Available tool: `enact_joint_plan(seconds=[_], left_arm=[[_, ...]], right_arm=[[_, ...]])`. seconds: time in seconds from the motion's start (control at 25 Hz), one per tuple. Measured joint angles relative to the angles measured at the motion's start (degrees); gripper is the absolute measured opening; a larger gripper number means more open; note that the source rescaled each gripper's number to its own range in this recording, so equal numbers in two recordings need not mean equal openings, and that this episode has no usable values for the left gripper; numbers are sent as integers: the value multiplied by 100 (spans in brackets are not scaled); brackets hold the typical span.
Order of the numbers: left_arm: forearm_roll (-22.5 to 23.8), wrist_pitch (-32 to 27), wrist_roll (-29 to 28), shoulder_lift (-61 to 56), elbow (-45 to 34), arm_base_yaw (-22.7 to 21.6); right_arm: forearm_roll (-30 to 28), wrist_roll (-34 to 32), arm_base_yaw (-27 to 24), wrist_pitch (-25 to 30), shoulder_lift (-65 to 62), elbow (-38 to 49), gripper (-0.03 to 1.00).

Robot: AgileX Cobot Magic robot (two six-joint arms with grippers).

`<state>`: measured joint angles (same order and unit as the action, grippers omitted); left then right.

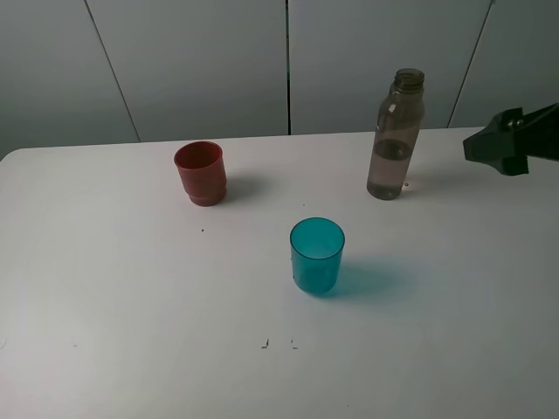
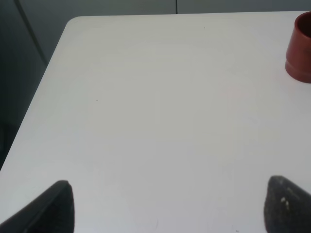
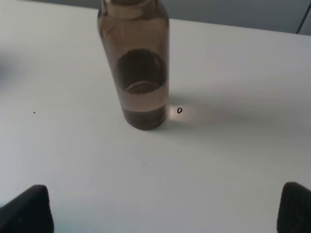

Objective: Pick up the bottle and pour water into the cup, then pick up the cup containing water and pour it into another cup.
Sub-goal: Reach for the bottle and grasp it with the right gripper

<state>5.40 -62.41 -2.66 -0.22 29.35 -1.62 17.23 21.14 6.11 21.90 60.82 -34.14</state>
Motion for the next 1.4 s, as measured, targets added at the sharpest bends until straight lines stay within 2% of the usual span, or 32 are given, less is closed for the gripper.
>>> enact_joint_plan(seconds=[0.2,0.44,0.96,1.16,1.4], left_arm=[[0,0,0,0,0,0],[0,0,0,0,0,0],[0,0,0,0,0,0],[0,0,0,0,0,0],[0,0,0,0,0,0]], right_arm=[[0,33,307,-950,1076,58,100],[-196,-50,390,-1739,2211,58,100],[-2665,-2576,403,-3459,3721,58,100],[-3122,-3091,403,-4443,3983,93,100],[-3309,-3267,403,-6033,4338,336,100]])
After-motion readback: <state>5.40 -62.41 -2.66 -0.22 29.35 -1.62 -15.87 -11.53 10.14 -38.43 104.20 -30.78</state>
